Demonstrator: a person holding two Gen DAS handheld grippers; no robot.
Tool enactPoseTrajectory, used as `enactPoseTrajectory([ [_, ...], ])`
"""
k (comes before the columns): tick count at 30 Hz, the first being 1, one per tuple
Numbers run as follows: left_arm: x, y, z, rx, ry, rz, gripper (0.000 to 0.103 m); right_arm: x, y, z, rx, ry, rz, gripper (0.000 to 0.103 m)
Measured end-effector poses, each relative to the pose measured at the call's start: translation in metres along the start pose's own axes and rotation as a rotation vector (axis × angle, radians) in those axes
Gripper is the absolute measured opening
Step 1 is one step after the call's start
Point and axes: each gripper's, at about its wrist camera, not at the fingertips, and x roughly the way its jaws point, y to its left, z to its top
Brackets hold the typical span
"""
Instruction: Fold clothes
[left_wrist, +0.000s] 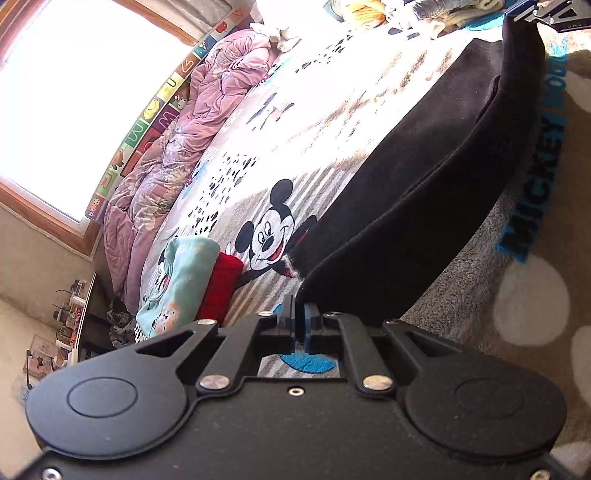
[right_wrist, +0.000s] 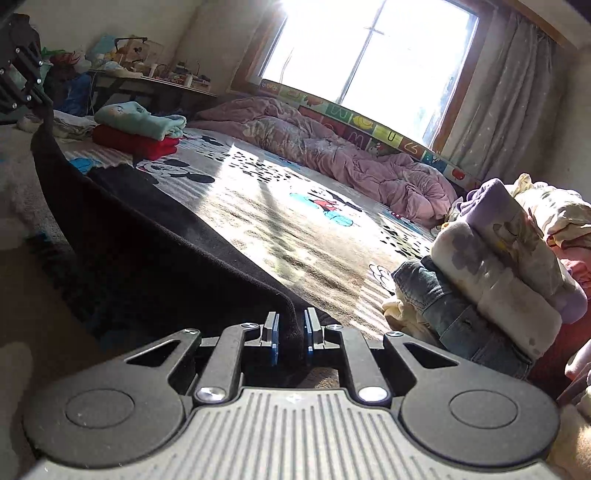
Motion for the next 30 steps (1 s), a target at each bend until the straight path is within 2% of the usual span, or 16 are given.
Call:
enactPoseTrajectory([
  [6, 0.041, 0.029, 0.017, -0.107, 0.03, -0.033, 0.004, 0.031, -0.026, 0.018, 0.117, 0.005, 0.054, 0.013],
  [8, 0.056, 0.034, 0.023, -0.131, 0.043, -0.058, 0.004, 0.045, -0.037, 0.021, 0.167, 0.011, 0.066, 0.004],
  [9, 0.064, 0.036, 0.026, -0.143, 0.052, -0.072, 0.004, 0.052, -0.042, 0.022, 0.192, 0.014, 0.071, 0.003],
  [13, 0.097, 0.029, 0.028, -0.113, 0.108, -0.109, 0.004, 0.075, -0.056, 0.019, 0.274, 0.046, 0.089, 0.003],
  [15, 0.111, 0.027, 0.026, -0.105, 0.128, -0.137, 0.004, 0.077, -0.064, 0.011, 0.364, 0.045, 0.147, 0.004],
  [17, 0.118, 0.027, 0.023, -0.102, 0.131, -0.163, 0.004, 0.071, -0.077, 0.0, 0.489, 0.021, 0.232, 0.015],
  [18, 0.121, 0.028, 0.021, -0.105, 0.128, -0.173, 0.004, 0.066, -0.084, -0.007, 0.553, 0.006, 0.275, 0.03],
  [19, 0.124, 0.03, 0.02, -0.114, 0.124, -0.181, 0.004, 0.062, -0.091, -0.013, 0.617, -0.009, 0.319, 0.052],
  [21, 0.125, 0.032, 0.018, -0.137, 0.091, -0.199, 0.004, 0.054, -0.101, -0.026, 0.705, -0.037, 0.409, 0.075],
  [22, 0.125, 0.032, 0.018, -0.145, 0.078, -0.204, 0.004, 0.051, -0.103, -0.031, 0.714, -0.046, 0.427, 0.076],
  [24, 0.125, 0.031, 0.016, -0.147, 0.065, -0.21, 0.004, 0.048, -0.103, -0.037, 0.7, -0.054, 0.445, 0.074],
  [26, 0.125, 0.029, 0.014, -0.141, 0.065, -0.214, 0.004, 0.051, -0.099, -0.038, 0.65, -0.049, 0.454, 0.064],
  [28, 0.124, 0.028, 0.013, -0.139, 0.066, -0.218, 0.004, 0.056, -0.094, -0.04, 0.619, -0.026, 0.468, 0.043],
  [30, 0.121, 0.031, 0.013, -0.149, 0.059, -0.223, 0.004, 0.055, -0.092, -0.043, 0.615, -0.029, 0.493, 0.029],
])
